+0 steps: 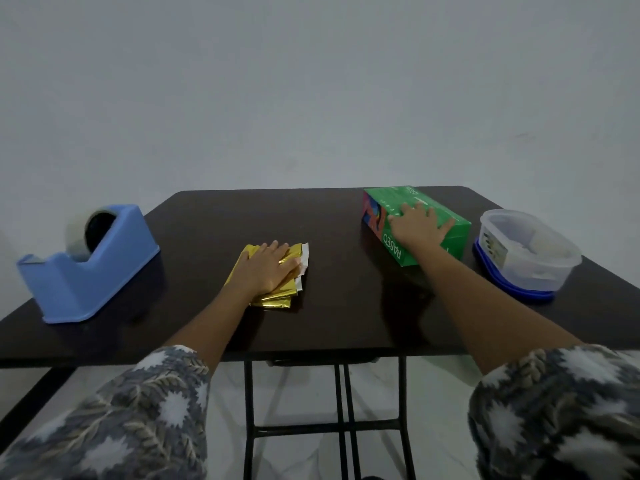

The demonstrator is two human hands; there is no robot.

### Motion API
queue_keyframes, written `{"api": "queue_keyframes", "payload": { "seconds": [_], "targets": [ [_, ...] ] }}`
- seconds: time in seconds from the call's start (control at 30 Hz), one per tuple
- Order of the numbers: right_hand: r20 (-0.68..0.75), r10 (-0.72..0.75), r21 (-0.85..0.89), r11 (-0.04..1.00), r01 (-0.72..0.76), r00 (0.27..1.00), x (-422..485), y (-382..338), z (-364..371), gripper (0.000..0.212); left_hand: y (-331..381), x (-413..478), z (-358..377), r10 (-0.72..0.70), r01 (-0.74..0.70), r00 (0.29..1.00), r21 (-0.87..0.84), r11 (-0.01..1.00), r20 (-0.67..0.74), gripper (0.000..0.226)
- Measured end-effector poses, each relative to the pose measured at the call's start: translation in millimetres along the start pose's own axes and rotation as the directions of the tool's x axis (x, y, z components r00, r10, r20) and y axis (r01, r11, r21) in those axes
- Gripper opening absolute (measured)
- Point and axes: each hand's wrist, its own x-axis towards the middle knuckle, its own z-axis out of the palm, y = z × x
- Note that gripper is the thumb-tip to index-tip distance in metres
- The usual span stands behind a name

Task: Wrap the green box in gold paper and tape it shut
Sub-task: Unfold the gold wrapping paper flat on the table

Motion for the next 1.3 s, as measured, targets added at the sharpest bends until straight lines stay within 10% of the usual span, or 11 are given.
{"api": "queue_keyframes", "payload": {
  "seconds": [0.17, 0.27, 0.33, 0.53, 0.7, 0.93, 1.07, 1.2, 1.3],
  "targets": [
    [-0.286, -0.318, 0.302, 0.865, 0.400, 0.904, -47.8, -29.1, 35.3, 0.055, 4.7, -2.7, -12.3, 0.003, -0.038, 0.997, -0.432, 0.901, -0.081, 0.043],
    [-0.196, -0.385, 0.720, 0.568, 0.399, 0.902, -71.0, -51.5, 48.5, 0.057, 22.6, -6.1, -41.3, -0.210, 0.018, 0.977, -0.972, 0.233, -0.032, 0.029],
    [-0.025, -0.322, 0.900, 0.405, 0.161, 0.946, -70.6, -63.5, 51.3, 0.061, 28.1, -8.3, -53.0, -0.181, 0.034, 0.981, -0.985, -0.170, 0.065, 0.039],
    [0.147, -0.258, 0.918, 0.395, -0.035, 0.955, -55.5, -68.0, 61.9, 0.054, 29.3, -16.3, -62.2, -0.043, 0.010, 0.998, -0.850, -0.527, 0.038, 0.054],
    [0.148, -0.102, 0.954, 0.278, -0.115, 0.984, -41.9, -68.8, 36.7, 0.057, 26.7, -20.2, -66.8, -0.005, 0.031, 0.999, -0.869, -0.494, 0.038, 0.051],
    [0.304, -0.530, 0.863, 0.505, 0.007, 0.792, -41.1, -73.8, -6.3, 0.047, 18.1, -18.6, -69.6, -0.001, -0.007, 1.000, -0.882, -0.471, -0.008, 0.044],
    [0.162, -0.528, 0.853, 0.500, 0.151, 0.833, -37.1, -69.4, 8.8, 0.023, 16.2, -15.5, -75.1, -0.065, 0.033, 0.996, -0.909, -0.416, 0.066, 0.039],
    [-0.043, -0.272, 0.659, 0.715, 0.232, 0.961, -26.5, -70.6, 7.7, 0.039, 9.3, -5.4, -97.5, -0.425, -0.084, 0.897, -0.991, 0.105, -0.121, 0.048],
    [-0.164, -0.205, 0.632, 0.729, 0.262, 0.965, -30.4, -74.6, 1.7, 0.045, 18.5, -5.8, -114.9, -0.323, -0.250, 0.855, -0.869, 0.427, -0.405, 0.050]
  ]
}}
